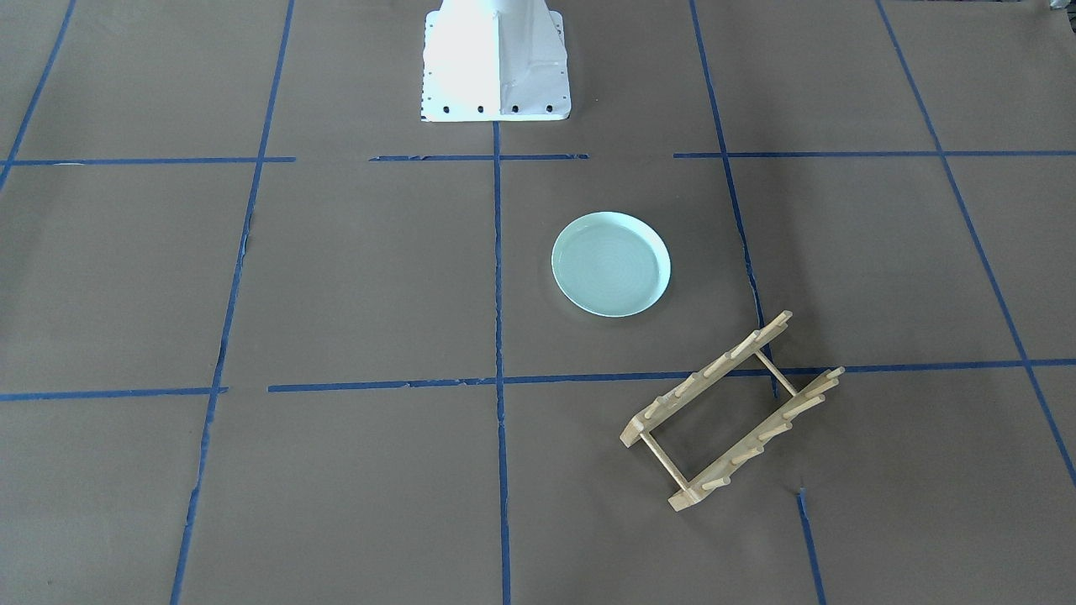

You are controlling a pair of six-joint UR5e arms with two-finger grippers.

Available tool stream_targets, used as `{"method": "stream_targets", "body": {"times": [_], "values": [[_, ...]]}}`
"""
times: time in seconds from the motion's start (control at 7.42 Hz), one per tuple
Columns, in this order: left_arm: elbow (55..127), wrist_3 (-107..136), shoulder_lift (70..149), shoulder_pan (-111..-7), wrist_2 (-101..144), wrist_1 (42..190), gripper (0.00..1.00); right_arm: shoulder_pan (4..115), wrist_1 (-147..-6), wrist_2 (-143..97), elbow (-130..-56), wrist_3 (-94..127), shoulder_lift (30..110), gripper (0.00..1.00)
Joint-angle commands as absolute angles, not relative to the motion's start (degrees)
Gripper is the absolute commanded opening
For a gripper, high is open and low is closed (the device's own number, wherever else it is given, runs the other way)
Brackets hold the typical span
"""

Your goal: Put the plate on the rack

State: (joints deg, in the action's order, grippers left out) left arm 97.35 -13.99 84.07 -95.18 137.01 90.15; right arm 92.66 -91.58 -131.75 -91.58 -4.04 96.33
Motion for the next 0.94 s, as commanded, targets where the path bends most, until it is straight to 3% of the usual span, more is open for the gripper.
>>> {"method": "stream_targets", "body": {"times": [0.0,0.4,0.81], "values": [[97.3,-13.89,84.89,-95.19,137.11,92.35,1.0,92.72,-91.58,-131.75,-91.58,-4.04,96.33,1.0],[99.22,-9.95,89.53,-95.01,137.46,93.08,1.0,92.72,-91.58,-131.75,-91.67,-4.04,96.33,1.0],[103.8,17.16,90.61,-82.93,136.94,106.09,1.0,92.72,-91.58,-131.75,-91.58,-4.04,96.33,1.0]]}}
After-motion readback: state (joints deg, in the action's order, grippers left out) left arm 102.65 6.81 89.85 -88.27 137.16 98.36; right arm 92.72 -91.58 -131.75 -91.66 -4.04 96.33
